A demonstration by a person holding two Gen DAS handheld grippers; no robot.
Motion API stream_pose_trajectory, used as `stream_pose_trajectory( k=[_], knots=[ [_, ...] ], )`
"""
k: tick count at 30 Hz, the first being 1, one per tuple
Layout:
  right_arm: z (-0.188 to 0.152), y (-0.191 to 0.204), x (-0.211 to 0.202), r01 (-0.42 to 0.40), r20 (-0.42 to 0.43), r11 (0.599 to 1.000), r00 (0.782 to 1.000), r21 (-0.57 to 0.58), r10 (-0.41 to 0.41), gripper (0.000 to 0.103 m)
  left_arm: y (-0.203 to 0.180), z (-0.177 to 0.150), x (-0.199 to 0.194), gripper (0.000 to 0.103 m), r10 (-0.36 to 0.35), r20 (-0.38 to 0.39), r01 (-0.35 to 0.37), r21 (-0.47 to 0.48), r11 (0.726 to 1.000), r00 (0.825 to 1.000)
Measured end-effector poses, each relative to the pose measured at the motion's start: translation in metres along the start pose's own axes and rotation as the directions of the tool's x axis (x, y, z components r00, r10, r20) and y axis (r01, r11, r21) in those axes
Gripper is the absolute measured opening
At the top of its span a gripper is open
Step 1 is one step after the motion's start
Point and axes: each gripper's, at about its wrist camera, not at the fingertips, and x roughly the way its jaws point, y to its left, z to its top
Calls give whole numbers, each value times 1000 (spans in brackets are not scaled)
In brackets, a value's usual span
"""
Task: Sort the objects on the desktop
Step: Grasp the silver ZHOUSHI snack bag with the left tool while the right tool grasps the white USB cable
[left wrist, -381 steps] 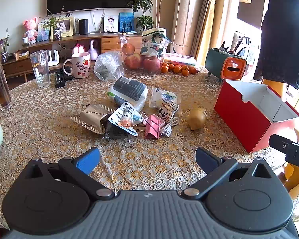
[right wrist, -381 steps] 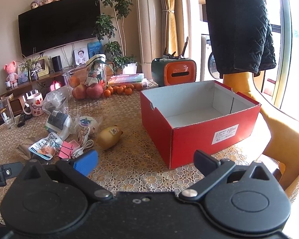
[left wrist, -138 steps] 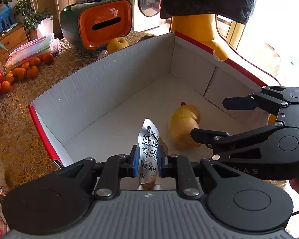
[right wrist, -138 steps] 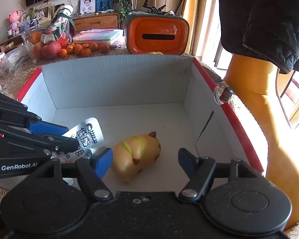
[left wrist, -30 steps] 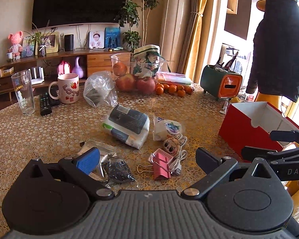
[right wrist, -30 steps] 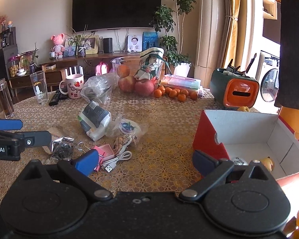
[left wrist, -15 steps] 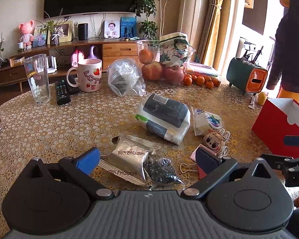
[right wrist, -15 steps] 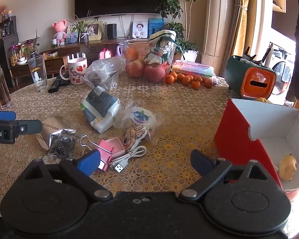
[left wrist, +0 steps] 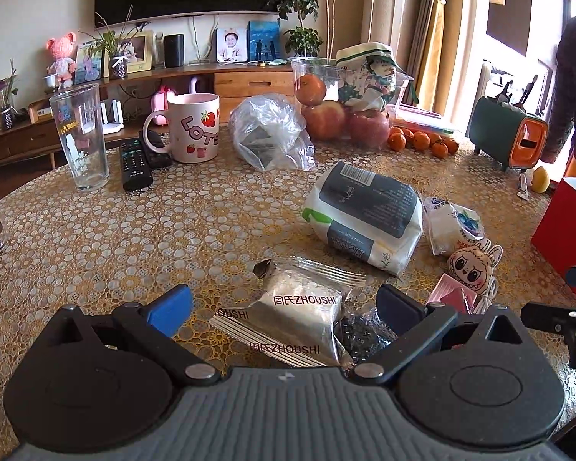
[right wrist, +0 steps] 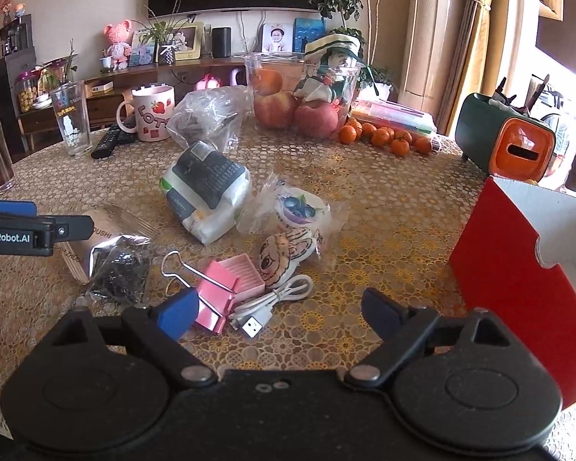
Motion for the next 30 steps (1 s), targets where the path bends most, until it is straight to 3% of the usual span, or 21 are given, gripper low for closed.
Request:
stream_pose_trajectory(
  k=[11, 19, 21, 30],
  knots=[
    [5, -3, 40, 65, -56, 993, 997, 97, -59, 75, 0, -2, 16, 102, 18, -8, -18, 4, 1000, 1000],
    [-2, -5, 52, 77, -94, 993, 993, 95, -68, 64, 2, -6, 23, 100, 19, -24, -19, -7, 1000, 1000],
    [-4, -8, 50, 74, -100, 995, 993, 73, -66, 57, 2, -7, 24, 100, 17, -25, -17, -9, 1000, 1000],
    [-7, -15, 42, 50, -99, 998, 994, 46, -45, 58, 3, -10, 29, 91, 5, -38, -6, -16, 1000, 999]
  ],
)
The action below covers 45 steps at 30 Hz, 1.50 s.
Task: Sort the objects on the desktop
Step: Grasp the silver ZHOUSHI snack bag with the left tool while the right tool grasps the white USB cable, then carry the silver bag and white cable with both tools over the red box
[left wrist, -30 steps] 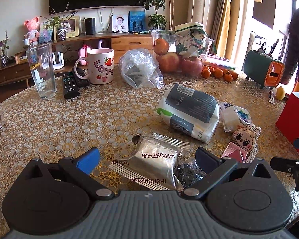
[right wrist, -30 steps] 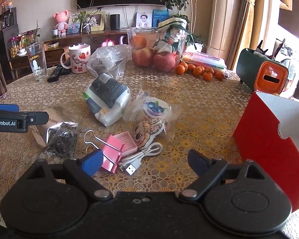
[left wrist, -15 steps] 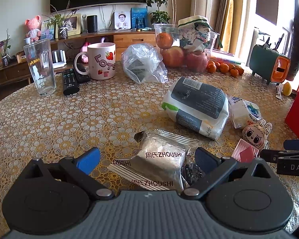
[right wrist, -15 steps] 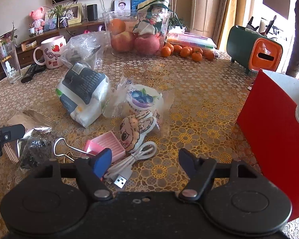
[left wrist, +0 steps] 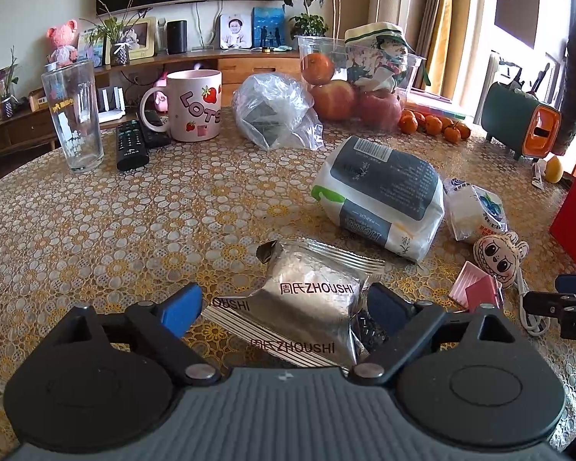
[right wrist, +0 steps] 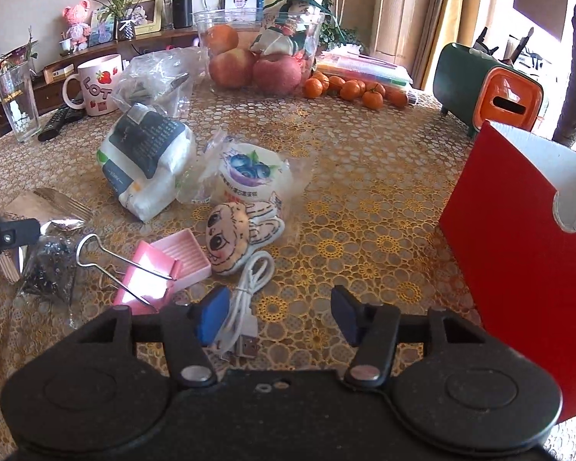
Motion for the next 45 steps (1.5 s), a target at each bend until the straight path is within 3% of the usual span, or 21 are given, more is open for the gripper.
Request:
stream_pose_trajectory(
  k=[10, 16, 18, 26, 29, 38, 45],
  knots=[
    [-6, 9, 8, -13, -14, 1000, 1000, -13, 13, 51, 2, -2, 7, 83, -14, -7, 14, -9, 1000, 1000],
    [-3, 12, 7, -61, -25, 998, 998, -16, 60, 32, 6, -1, 6, 70, -60, -16, 59, -63, 996, 998],
    [-2, 11, 7, -67, -28, 998, 997, -9, 67, 21, 8, -1, 6, 69, -69, -21, 67, -87, 994, 997],
    [-1, 2, -2, -86, -19, 996, 996, 16, 86, 14, 18, 0, 0, 64, -96, -35, 88, -180, 980, 995],
    [-1, -1, -10, -92, -5, 996, 996, 20, 92, 5, 19, 2, -9, 63, -86, -22, 80, -201, 976, 996],
    [-3, -14, -32, -101, 33, 995, 994, 27, 100, 5, 16, 12, -45, 63, -61, 38, 68, -231, 971, 997],
    [-2, -27, -60, -116, 76, 992, 991, 39, 113, 5, -8, 21, -70, 63, -98, 61, 109, -211, 971, 993]
  ],
)
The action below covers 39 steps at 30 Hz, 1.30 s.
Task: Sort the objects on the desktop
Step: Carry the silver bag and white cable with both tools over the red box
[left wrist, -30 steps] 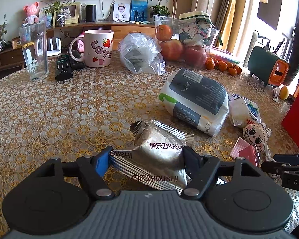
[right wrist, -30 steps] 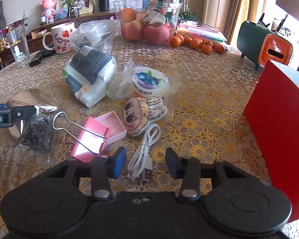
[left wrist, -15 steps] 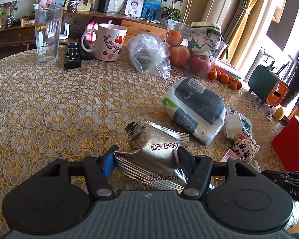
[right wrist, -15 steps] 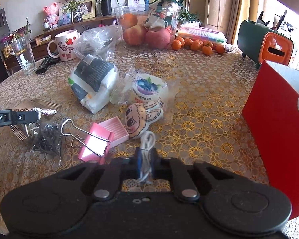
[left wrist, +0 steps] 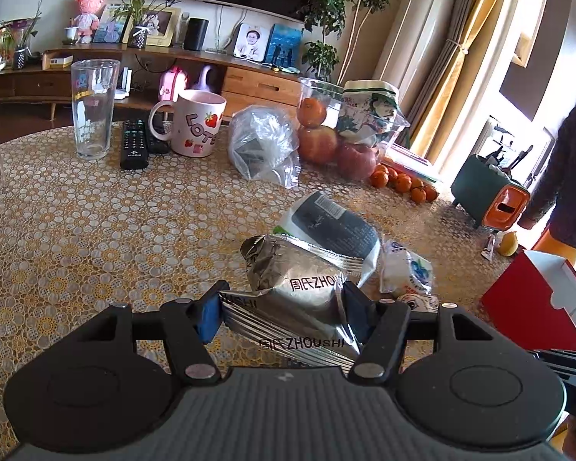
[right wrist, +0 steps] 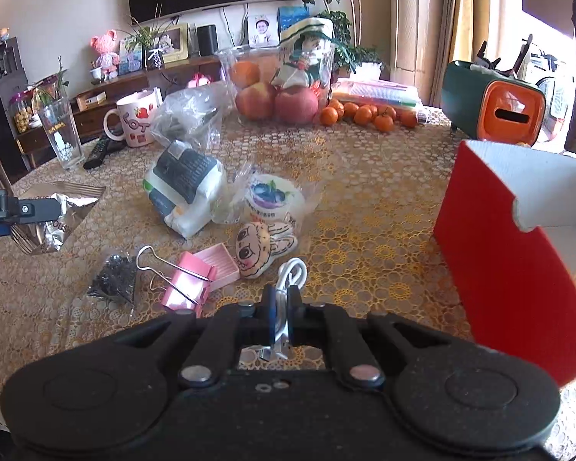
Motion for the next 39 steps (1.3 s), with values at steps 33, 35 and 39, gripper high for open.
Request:
stream_pose_trajectory(
  k=[33, 35, 39],
  knots=[
    [-3, -129, -129, 54, 191, 990, 978, 134, -79, 5, -239, -29, -28, 63, -273, -55, 277, 269, 922, 961],
    [-5, -139, -132, 63, 191, 988, 977, 143, -91, 5, -251, -31, -24, 63, -286, -64, 292, 282, 914, 956],
    [-9, -159, -136, 84, 187, 983, 976, 163, -114, 5, -275, -37, -16, 63, -308, -85, 319, 303, 898, 948]
  ],
)
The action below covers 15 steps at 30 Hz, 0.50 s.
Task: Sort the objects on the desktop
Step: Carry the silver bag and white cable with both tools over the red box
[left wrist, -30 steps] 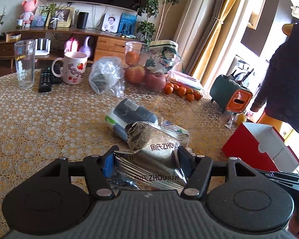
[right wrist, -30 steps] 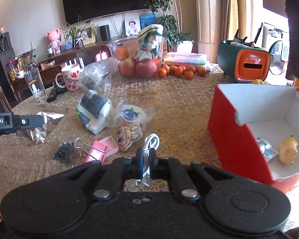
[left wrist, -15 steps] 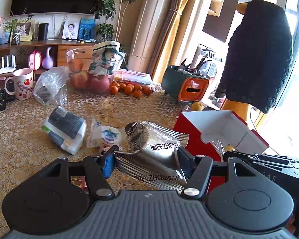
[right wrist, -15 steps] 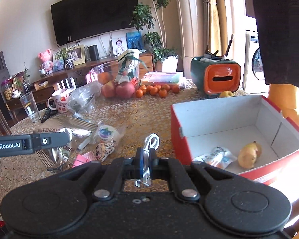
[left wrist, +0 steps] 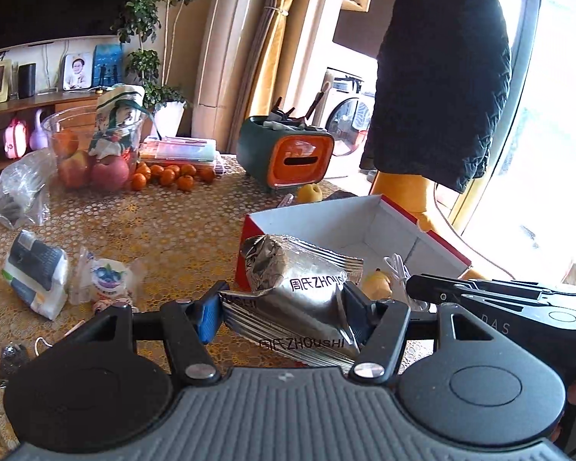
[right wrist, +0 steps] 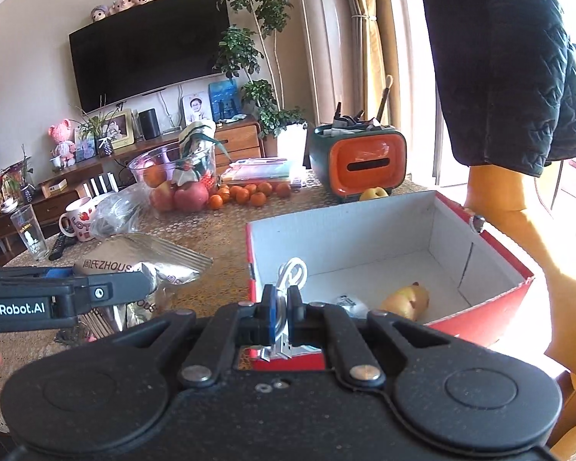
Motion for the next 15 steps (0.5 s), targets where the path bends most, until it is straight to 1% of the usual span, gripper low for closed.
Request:
stream_pose_trajectory(
  k=[7, 15],
  knots=[
    [3, -31, 6, 32, -1, 999, 1000, 28, -32, 5, -29, 5, 30, 63, -28, -35, 30, 48, 998, 999],
    [9, -64, 21, 68, -11, 996, 998, 50, -67, 5, -48, 14, 70, 63, -43, -94, 49, 70, 996, 995]
  ],
)
